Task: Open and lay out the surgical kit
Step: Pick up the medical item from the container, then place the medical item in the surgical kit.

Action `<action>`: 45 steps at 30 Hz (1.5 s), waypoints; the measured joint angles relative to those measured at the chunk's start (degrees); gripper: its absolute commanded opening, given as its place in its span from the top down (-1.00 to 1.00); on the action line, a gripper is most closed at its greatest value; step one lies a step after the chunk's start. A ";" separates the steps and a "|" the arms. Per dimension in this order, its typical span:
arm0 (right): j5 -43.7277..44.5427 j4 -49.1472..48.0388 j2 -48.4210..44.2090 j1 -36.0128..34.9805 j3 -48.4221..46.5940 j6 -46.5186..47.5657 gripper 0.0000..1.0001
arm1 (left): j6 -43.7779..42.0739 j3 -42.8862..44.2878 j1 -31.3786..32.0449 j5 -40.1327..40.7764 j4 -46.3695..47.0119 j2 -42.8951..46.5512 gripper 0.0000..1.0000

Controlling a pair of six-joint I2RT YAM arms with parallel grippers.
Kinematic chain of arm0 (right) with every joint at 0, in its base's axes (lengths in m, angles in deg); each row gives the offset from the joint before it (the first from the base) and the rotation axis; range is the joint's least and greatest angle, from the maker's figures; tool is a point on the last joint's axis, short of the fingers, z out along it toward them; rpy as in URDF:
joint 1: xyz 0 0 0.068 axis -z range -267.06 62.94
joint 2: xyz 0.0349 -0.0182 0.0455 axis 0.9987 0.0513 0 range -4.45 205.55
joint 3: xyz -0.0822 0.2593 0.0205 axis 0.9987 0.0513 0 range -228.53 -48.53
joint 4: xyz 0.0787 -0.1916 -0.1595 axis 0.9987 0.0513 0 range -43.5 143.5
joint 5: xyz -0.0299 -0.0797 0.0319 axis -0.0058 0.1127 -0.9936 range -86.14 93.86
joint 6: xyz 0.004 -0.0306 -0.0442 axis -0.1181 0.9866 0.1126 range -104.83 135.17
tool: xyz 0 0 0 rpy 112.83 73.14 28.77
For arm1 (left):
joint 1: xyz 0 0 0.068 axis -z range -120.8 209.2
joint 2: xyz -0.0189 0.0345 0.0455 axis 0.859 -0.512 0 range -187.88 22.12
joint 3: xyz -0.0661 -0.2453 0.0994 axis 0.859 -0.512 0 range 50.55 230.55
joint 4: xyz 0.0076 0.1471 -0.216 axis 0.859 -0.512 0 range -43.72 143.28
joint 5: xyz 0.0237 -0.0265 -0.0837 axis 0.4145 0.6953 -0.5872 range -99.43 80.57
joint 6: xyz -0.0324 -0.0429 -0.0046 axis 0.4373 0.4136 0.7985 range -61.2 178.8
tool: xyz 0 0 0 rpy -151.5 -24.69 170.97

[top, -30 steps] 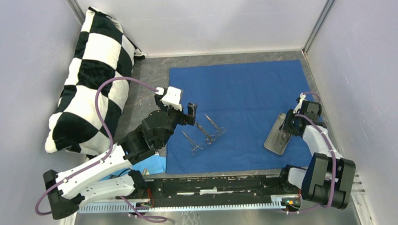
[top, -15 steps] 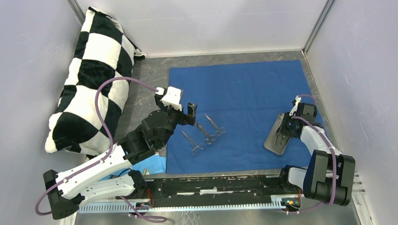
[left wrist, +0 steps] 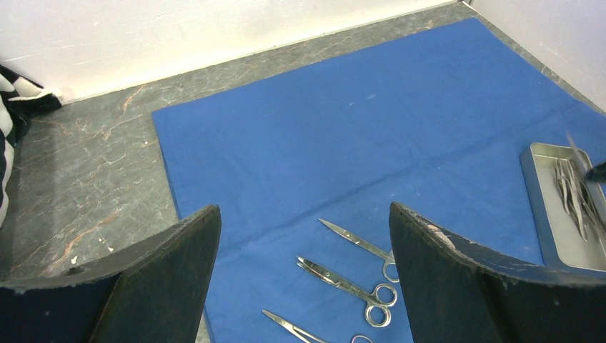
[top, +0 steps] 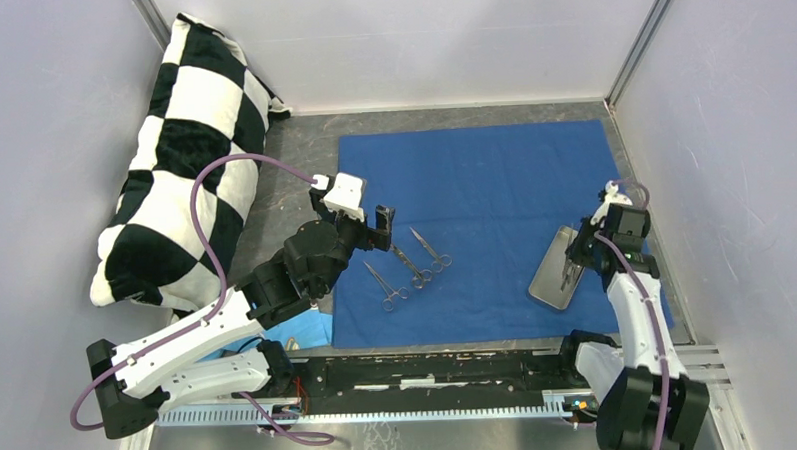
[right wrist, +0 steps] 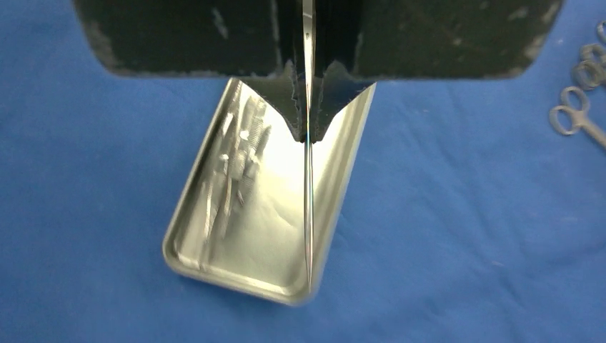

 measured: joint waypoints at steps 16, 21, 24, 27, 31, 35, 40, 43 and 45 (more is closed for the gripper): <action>-28.96 -14.95 16.17 -23.63 -14.78 9.18 1.00 | 0.00 0.00 0.00 0.11 0.00 0.04 -0.85; -22.95 -14.60 25.75 -33.46 -21.35 10.51 1.00 | 0.00 0.00 0.00 0.28 0.00 0.04 -0.85; -16.59 -14.38 31.63 -38.36 -25.46 10.54 1.00 | 0.00 0.00 0.00 0.35 0.00 0.04 -0.85; -8.85 -14.14 36.63 -43.19 -27.54 9.53 1.00 | 0.00 0.00 0.00 0.61 0.00 0.04 -0.85; -1.14 -12.00 39.52 -47.30 -27.43 7.56 1.00 | 0.00 0.00 0.00 1.11 0.00 0.02 -0.85; 3.23 -11.76 39.78 -48.17 -27.10 6.19 1.00 | 0.00 0.00 0.00 1.18 0.00 0.02 -0.85; 5.60 -12.63 40.61 -48.22 -26.99 5.51 1.00 | 0.00 0.00 0.00 1.20 0.00 0.02 -0.85; 6.14 -13.07 42.38 -48.37 -26.99 5.33 1.00 | 0.00 0.00 0.00 1.20 0.00 0.02 -0.85; 6.34 -13.09 43.69 -48.70 -27.02 5.16 1.00 | 0.00 0.00 0.00 1.20 0.00 0.02 -0.85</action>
